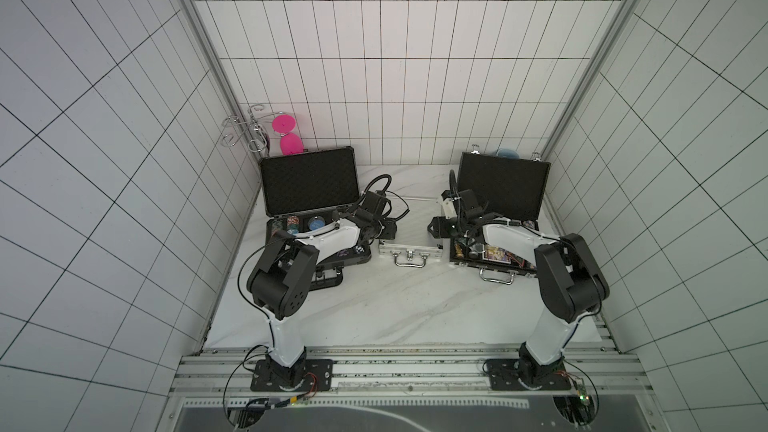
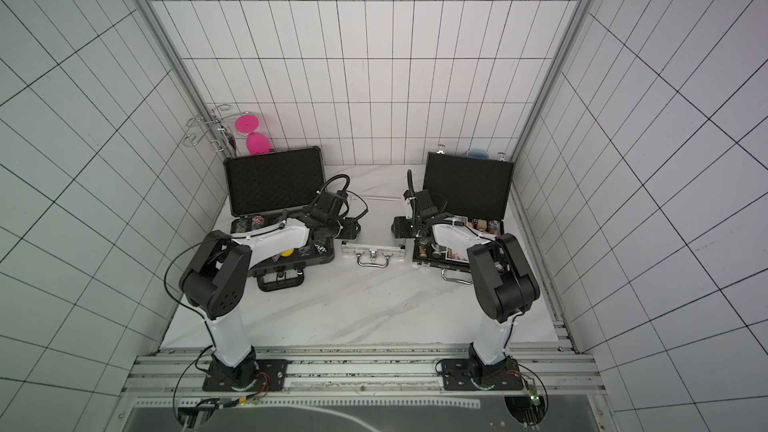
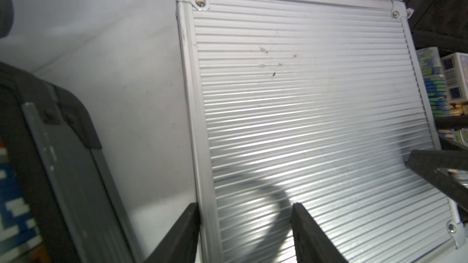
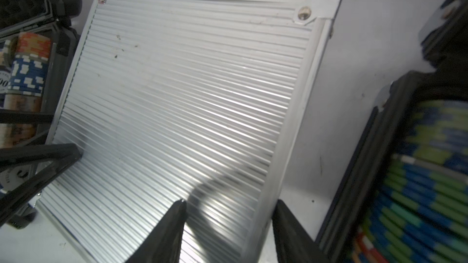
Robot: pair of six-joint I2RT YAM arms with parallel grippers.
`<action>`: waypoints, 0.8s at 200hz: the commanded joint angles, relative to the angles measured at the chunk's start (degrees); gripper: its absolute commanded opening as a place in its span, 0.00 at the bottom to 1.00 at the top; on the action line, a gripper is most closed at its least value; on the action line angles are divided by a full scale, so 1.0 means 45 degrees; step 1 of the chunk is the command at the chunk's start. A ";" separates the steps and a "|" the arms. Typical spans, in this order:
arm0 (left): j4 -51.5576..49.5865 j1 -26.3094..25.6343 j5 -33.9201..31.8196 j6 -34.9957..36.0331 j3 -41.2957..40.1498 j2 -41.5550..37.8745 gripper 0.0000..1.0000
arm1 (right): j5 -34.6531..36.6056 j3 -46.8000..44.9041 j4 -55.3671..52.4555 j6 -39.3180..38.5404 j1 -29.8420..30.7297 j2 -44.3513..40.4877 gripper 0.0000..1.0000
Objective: Close the poker set cases
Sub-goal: Adjust the poker set case at the center of the board.
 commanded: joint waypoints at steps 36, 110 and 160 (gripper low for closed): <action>-0.0381 -0.1539 0.0637 -0.0854 -0.2105 -0.1832 0.56 | -0.1730 -0.2395 -0.0490 0.0947 0.1287 -0.1674 0.56; -0.2220 -0.1750 -0.1227 0.0301 -0.0859 -0.2794 0.59 | -0.0120 -0.1124 -0.2194 0.0445 0.1405 -0.2559 0.60; -0.1975 -0.1939 -0.0253 0.0616 0.0165 -0.2937 0.57 | 0.0351 -0.0494 -0.2811 0.0505 0.0799 -0.2966 0.62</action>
